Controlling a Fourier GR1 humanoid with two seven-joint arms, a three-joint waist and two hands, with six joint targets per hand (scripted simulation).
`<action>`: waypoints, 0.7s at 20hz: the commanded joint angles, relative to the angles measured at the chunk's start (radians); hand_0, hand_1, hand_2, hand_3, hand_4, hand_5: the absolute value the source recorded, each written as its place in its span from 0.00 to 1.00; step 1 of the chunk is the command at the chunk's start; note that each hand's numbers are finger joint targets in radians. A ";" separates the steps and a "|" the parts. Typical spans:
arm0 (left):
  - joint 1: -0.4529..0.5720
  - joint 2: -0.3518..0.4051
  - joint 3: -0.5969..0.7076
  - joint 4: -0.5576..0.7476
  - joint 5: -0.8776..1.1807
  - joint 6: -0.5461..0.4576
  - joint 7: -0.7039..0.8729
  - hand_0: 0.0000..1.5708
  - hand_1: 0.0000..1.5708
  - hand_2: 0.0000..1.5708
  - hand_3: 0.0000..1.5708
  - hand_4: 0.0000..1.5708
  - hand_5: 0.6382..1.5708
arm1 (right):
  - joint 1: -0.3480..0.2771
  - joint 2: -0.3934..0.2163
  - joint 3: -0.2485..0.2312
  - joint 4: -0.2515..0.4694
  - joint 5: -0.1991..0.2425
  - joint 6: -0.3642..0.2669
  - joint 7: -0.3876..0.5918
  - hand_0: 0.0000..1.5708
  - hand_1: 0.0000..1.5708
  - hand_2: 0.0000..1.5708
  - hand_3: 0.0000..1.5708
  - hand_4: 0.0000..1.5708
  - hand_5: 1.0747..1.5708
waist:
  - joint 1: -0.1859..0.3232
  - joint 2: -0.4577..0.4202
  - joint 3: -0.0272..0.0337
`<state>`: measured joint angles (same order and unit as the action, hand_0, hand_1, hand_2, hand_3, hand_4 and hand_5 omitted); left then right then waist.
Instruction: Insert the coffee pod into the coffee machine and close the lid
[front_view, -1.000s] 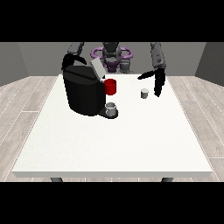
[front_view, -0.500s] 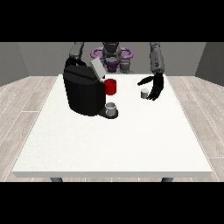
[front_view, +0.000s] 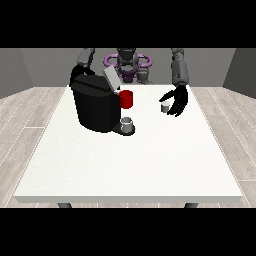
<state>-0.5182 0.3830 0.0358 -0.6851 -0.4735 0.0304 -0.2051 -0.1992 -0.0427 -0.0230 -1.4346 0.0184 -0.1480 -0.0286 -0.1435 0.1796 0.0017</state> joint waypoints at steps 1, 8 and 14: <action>-0.018 -0.021 -0.007 0.020 -0.041 0.045 -0.015 0.46 0.46 0.54 0.39 0.10 1.00 | -0.003 0.002 -0.012 0.040 0.002 -0.012 0.021 0.00 0.00 0.00 0.00 0.28 1.00 | 0.024 -0.027 -0.0019; -0.077 -0.018 -0.004 0.080 -0.100 0.107 -0.031 0.59 0.59 0.66 0.53 0.23 1.00 | -0.047 0.007 -0.040 0.072 -0.013 -0.024 -0.015 0.00 0.00 0.00 0.00 0.33 1.00 | 0.017 -0.004 -0.0018; -0.132 0.032 0.002 0.139 -0.147 0.122 -0.024 0.65 0.65 0.71 0.57 0.18 1.00 | -0.053 0.009 -0.032 0.049 -0.020 -0.012 -0.050 0.00 0.00 0.00 0.00 0.33 1.00 | -0.021 0.053 -0.0019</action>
<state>-0.5962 0.3887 0.0298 -0.5746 -0.5974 0.1525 -0.2488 -0.2235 -0.0326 -0.0384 -1.4053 -0.0004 -0.1508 -0.0419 -0.1552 0.1917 0.0009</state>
